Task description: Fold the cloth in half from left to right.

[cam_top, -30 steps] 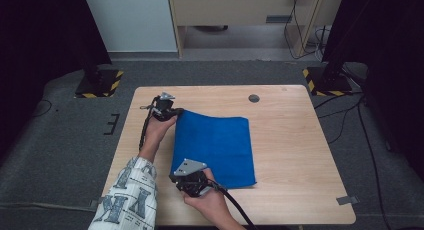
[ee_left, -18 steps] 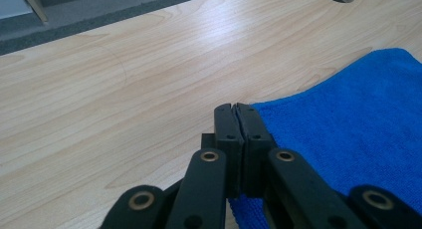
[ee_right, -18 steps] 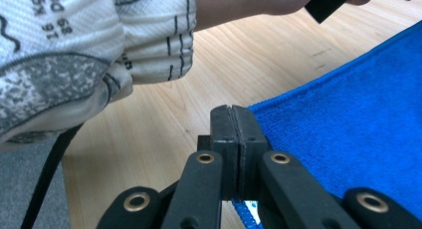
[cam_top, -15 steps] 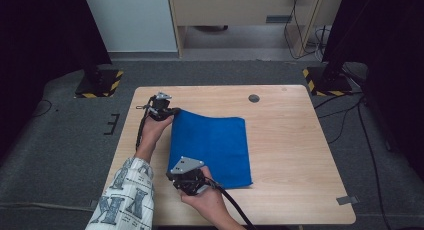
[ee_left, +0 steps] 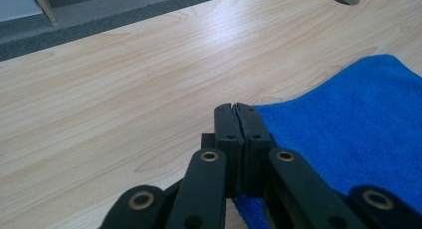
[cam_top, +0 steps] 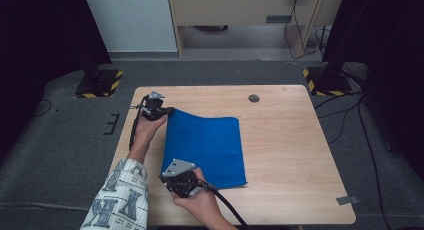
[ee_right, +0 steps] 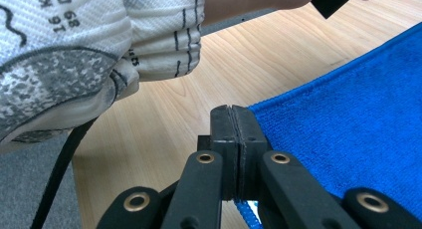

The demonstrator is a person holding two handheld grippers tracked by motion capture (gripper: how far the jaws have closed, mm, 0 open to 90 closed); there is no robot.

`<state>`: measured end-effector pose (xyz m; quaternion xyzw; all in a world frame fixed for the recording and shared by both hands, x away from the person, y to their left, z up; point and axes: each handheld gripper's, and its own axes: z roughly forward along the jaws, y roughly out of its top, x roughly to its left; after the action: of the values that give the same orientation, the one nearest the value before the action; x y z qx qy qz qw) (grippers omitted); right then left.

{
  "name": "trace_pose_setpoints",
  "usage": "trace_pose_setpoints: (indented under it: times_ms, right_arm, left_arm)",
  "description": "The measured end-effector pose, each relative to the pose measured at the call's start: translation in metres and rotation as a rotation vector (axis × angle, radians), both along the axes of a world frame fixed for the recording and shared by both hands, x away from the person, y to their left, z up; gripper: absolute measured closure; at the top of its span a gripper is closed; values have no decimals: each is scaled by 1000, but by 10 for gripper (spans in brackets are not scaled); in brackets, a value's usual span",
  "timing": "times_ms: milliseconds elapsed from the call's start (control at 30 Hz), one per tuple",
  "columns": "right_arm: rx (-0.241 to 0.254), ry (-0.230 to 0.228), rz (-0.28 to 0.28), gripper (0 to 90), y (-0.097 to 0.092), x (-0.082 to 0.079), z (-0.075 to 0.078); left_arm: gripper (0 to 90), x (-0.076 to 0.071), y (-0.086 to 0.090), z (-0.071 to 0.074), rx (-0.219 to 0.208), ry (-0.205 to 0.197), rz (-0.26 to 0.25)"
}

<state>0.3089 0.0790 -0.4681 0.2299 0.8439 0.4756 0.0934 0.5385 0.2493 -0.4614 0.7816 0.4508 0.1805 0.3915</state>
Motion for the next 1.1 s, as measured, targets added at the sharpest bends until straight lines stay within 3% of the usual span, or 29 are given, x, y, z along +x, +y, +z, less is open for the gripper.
trace_pose_setpoints:
  times_ms: [433, 600, 833, 1100]
  right_arm:
    - [13, 8, 19, 894, 22, -1, 0]
    - [41, 25, 15, 894, 26, 5, 4]
    - [27, 11, 26, 894, 29, 2, 6]
    - [42, 11, 5, 894, 16, 3, 2]
  left_arm:
    - [888, -7, 24, 0, -16, 7, 23]
    - [888, -8, 30, 4, -23, 1, 36]
    - [887, -7, 25, 4, -36, 14, 54]
    - [888, -2, 8, 6, -23, 22, 37]
